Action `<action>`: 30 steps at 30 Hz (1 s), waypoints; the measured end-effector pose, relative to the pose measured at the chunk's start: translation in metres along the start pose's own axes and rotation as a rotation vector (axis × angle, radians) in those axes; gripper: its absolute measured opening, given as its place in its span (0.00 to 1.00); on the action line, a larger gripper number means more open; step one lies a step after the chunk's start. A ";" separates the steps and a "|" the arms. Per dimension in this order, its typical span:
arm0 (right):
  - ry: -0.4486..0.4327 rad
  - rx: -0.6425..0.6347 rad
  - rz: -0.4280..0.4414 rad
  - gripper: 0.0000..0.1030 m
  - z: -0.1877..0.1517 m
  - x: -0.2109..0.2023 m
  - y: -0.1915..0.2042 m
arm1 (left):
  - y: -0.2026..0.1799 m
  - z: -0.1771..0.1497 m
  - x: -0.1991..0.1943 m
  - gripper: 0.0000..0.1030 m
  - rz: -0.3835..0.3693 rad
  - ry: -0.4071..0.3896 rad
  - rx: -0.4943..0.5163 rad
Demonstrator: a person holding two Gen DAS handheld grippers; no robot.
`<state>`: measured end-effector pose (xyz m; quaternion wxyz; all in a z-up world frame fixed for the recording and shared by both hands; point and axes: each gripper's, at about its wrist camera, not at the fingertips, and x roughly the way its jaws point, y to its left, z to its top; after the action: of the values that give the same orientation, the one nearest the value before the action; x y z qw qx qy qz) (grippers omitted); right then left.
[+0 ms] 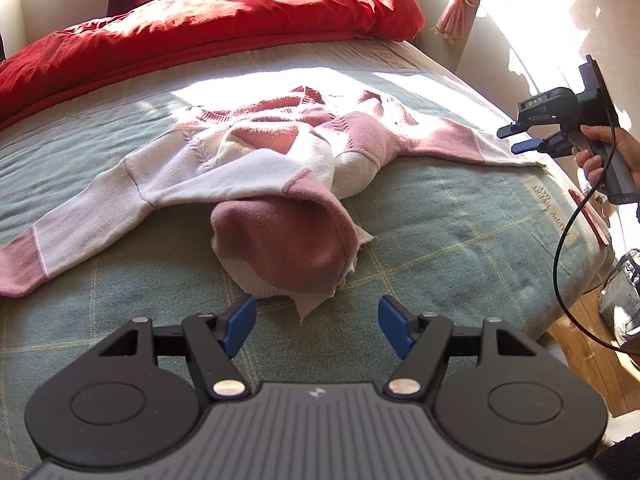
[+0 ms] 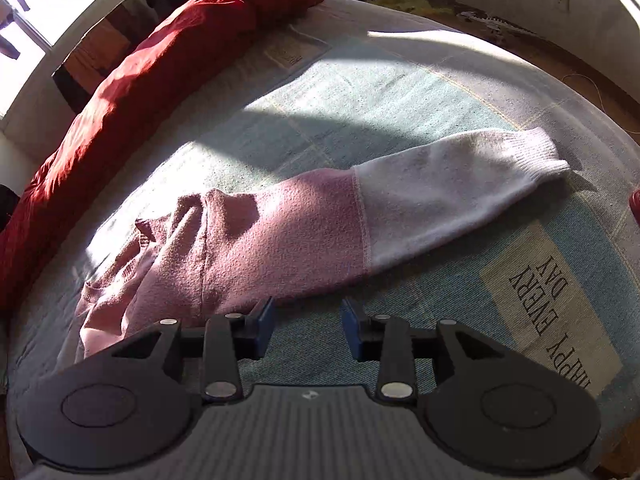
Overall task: Fold clothes
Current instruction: 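Release the sleeve and withdraw the right gripper from it, then grasp the pink hem with the left gripper while the right gripper grasps the body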
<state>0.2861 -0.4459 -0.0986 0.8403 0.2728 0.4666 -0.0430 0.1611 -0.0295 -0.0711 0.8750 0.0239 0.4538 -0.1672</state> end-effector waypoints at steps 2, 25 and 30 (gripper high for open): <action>0.032 -0.081 0.054 0.40 -0.015 -0.005 0.031 | 0.001 -0.003 -0.005 0.67 -0.006 -0.009 -0.003; 0.194 -0.606 0.006 0.47 -0.231 0.017 0.137 | -0.007 -0.031 0.030 0.62 -0.009 -0.078 0.160; 0.181 -0.522 0.042 0.48 -0.226 0.018 0.123 | -0.037 -0.020 0.044 0.62 -0.002 -0.125 0.206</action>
<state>0.1647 -0.2259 -0.1556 0.8377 0.0594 0.5293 0.1205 0.1576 -0.0721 -0.1139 0.8942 0.1030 0.3789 -0.2149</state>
